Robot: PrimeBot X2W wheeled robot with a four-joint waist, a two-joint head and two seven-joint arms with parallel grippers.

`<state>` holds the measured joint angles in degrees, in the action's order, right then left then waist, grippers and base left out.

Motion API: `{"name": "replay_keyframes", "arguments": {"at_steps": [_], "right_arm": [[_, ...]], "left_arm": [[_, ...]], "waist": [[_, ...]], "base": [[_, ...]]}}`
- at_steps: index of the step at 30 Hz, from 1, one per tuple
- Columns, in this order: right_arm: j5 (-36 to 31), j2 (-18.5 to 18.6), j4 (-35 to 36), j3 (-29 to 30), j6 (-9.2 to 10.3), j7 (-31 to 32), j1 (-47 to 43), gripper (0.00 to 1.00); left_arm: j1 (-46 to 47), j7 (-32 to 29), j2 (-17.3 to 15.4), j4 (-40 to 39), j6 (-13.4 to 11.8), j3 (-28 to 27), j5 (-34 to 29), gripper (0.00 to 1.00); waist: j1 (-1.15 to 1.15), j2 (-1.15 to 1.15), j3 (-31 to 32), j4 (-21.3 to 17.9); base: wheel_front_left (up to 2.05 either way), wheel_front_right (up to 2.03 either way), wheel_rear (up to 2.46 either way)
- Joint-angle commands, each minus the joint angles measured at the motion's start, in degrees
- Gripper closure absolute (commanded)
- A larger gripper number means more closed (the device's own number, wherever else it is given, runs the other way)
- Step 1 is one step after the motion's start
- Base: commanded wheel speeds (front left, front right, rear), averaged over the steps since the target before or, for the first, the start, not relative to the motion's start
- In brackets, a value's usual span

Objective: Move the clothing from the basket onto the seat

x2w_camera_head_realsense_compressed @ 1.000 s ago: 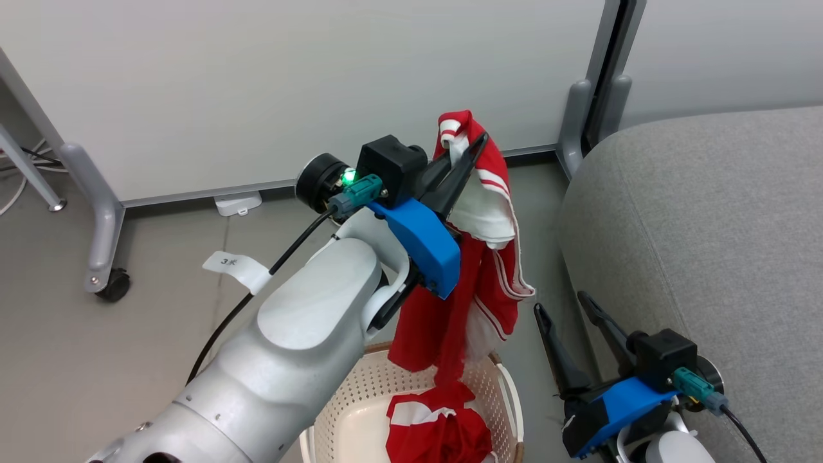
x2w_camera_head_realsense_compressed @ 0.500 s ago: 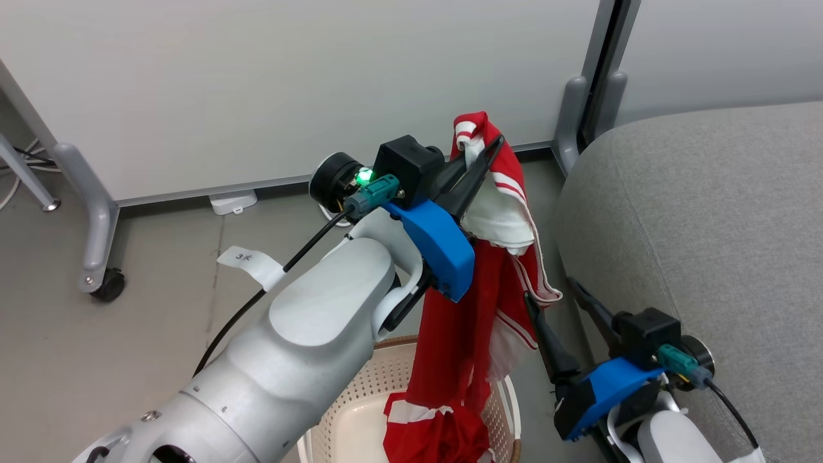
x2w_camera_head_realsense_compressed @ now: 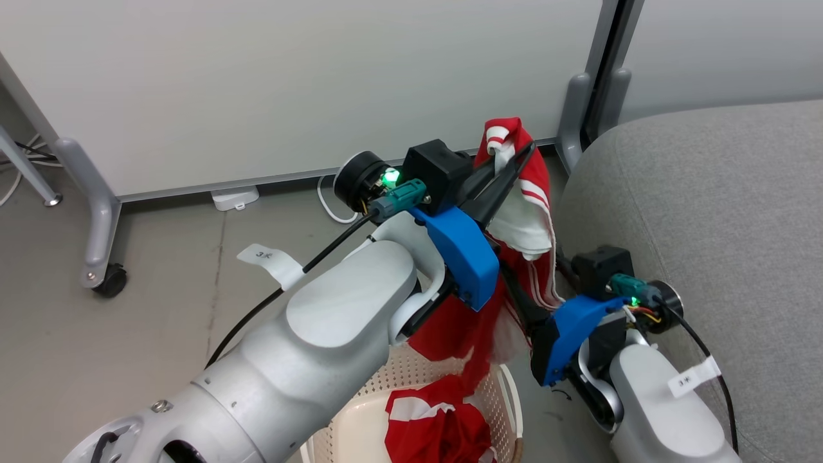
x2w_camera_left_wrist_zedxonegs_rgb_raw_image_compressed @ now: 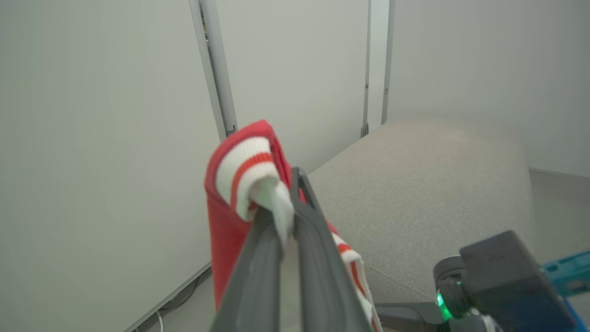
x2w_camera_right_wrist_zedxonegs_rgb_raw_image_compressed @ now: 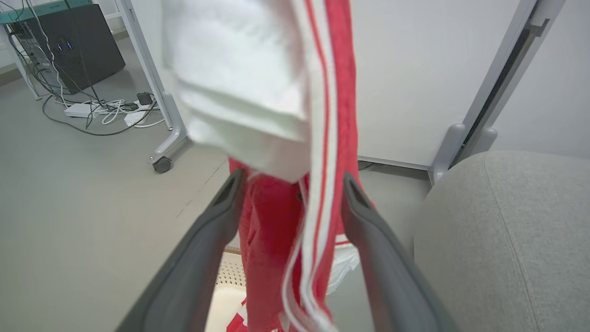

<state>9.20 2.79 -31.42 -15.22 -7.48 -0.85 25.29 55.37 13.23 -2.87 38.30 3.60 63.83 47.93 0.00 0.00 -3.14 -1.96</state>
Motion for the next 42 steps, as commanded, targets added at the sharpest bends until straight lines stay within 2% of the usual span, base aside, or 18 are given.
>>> {"name": "replay_keyframes", "arguments": {"at_steps": [1,5,6,7,8,16,28,29,30,31,32,42], "right_arm": [[0.22,0.18,-1.23,-0.33,-0.03,-0.43,1.61,0.0],[0.83,0.18,-6.21,-1.3,-0.03,-0.82,4.43,0.0],[1.2,0.17,-7.3,-1.55,-0.03,-0.7,4.95,0.04],[1.36,0.17,-8.2,-1.8,-0.03,-0.92,5.51,0.75],[1.49,0.17,-9.12,-2.19,-0.03,-0.98,5.93,1.0],[3.16,0.18,-13.99,-4.13,-0.03,-2.37,7.74,1.0],[4.69,0.18,-17.33,-5.11,-0.03,-4.37,9.21,1.0],[4.77,0.18,-17.54,-5.14,-0.03,-4.51,9.23,1.0],[4.94,0.17,-17.76,-5.17,-0.03,-4.69,9.29,1.0],[5.05,0.18,-17.94,-5.22,-0.03,-4.81,9.36,1.0],[5.14,0.18,-18.13,-5.29,-0.03,-4.8,9.49,1.0],[5.61,0.17,-19.5,-5.73,-0.03,-5.88,10.4,1.0]], "left_arm": [[0.89,0.45,-0.05,-0.2,-0.18,0.38,0.41,1.0],[1.44,0.66,-0.04,-0.38,-0.47,1.68,1.56,1.0],[1.47,0.69,-0.04,-0.4,-0.54,2.01,1.73,1.0],[1.47,0.76,-0.04,-0.37,-0.58,2.36,2.03,1.0],[1.46,0.87,-0.03,-0.32,-0.56,2.65,2.19,1.0],[2.15,1.37,-0.03,0.19,-1.33,4.49,4.08,1.0],[2.59,1.79,-0.03,1.21,-1.62,5.87,5.71,1.0],[2.52,1.84,-0.03,1.28,-1.69,5.93,5.86,0.91],[2.48,1.88,-0.03,1.3,-1.8,5.99,6.0,0.64],[2.41,1.9,-0.04,1.32,-1.89,6.05,6.05,0.24],[2.35,1.91,-0.04,1.35,-1.94,6.09,6.04,0.01],[2.04,1.96,-0.04,1.91,-2.27,6.69,7.04,0.0]], "waist": [[0.0,0.0,0.03,0.12],[0.0,0.0,0.29,0.48],[0.0,0.0,0.39,0.59],[0.0,0.0,0.5,0.67],[0.0,0.0,0.62,0.74],[0.0,0.0,1.38,0.43],[0.0,0.0,1.71,0.14],[0.0,0.0,1.84,0.14],[0.0,0.0,1.92,0.13],[0.0,0.0,1.99,0.13],[0.0,0.0,2.05,0.11],[0.0,0.0,2.18,-0.27]], "base": [[0.0,0.0,0.0],[0.0,0.0,0.0],[0.0,0.0,0.0],[0.0,0.0,0.0],[0.0,0.0,0.0],[0.0,0.0,0.0],[0.0,0.0,0.0],[0.0,0.0,0.0],[0.0,0.0,0.0],[0.0,0.0,0.0],[0.0,0.0,0.0],[0.0,0.0,0.0]]}}
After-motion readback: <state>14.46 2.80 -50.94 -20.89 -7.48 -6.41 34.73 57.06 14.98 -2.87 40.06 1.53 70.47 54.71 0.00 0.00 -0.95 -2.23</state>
